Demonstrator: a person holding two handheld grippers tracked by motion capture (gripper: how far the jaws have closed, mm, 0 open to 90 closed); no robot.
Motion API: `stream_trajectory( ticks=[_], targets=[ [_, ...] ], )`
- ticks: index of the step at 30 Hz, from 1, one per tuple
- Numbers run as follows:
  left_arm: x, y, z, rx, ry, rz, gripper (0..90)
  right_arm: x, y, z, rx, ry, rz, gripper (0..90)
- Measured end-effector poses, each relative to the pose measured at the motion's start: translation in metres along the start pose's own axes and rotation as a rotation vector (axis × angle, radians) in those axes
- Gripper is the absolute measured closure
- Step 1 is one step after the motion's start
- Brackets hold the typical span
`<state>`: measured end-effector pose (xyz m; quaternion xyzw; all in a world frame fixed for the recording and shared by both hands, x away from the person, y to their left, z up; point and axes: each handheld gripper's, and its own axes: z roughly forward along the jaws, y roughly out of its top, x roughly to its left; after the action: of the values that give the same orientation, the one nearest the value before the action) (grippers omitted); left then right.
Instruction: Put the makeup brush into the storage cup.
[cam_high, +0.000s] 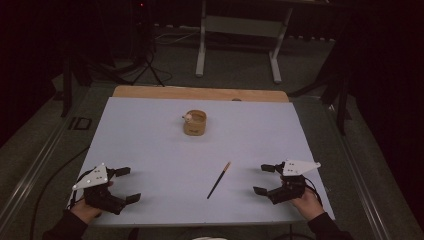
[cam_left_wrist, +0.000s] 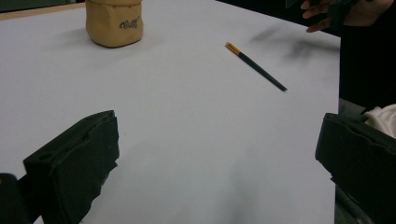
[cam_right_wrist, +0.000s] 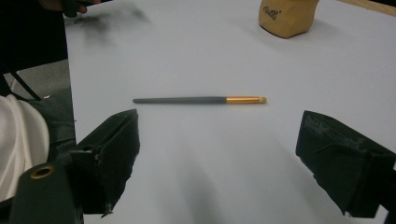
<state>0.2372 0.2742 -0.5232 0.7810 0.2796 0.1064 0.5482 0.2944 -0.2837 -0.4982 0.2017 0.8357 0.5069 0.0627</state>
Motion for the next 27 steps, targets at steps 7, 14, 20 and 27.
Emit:
stream_trajectory(
  ticks=[7,14,20,27],
  targets=[
    [-0.0024,0.0031,-0.0019,-0.013,0.004,0.018,0.3,0.0002,0.0005,0.0016,-0.001,0.009,-0.010,13.8],
    [-0.0008,0.0031,-0.0027,-0.029,0.001,0.008,0.3,0.0005,0.0000,0.0023,0.011,0.009,-0.012,13.8],
    [-0.0015,0.0046,-0.0041,-0.039,0.008,0.007,0.3,0.0007,-0.0003,0.0015,0.017,0.002,-0.017,13.8],
    [-0.0024,0.0055,-0.0040,-0.036,0.009,0.010,0.3,-0.0001,-0.0003,0.0010,0.017,-0.004,-0.013,13.8]
  ],
)
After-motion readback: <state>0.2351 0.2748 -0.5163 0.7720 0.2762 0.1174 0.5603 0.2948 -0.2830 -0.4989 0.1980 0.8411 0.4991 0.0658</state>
